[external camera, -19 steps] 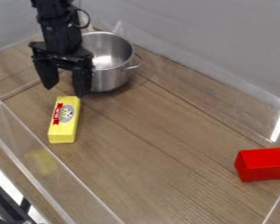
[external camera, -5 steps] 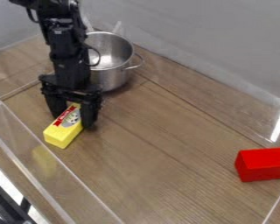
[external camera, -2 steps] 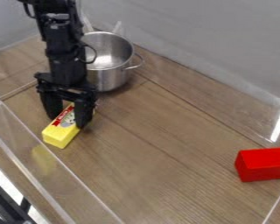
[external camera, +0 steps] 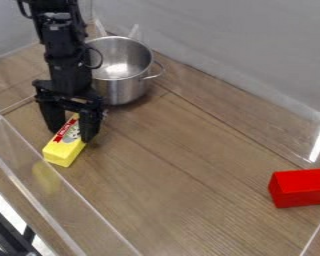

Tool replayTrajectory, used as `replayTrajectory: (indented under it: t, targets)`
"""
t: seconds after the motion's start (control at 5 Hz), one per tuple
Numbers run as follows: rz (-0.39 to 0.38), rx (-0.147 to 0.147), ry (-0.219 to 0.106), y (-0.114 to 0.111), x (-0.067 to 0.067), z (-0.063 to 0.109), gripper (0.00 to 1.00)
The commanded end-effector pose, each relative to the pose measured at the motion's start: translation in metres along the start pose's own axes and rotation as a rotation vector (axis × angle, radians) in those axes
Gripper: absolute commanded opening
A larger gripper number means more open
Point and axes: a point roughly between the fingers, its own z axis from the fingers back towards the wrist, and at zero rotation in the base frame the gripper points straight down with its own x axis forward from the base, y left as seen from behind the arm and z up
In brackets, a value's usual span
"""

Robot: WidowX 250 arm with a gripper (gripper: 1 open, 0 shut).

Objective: Put butter into the silver pot

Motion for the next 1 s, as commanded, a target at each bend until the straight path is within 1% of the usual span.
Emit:
replayTrajectory:
  t: [0.0,0.4,0.8]
  targets:
    - [0.031,0.008,-0.043,-0.001,0.013,0.004,0.00]
    - [-0.088,0.019,-0.030,-0.015,0.000,0.005,0.00]
    - [-0.149,0.026,-0.021,-0.019,-0.002,-0.005,0.00]
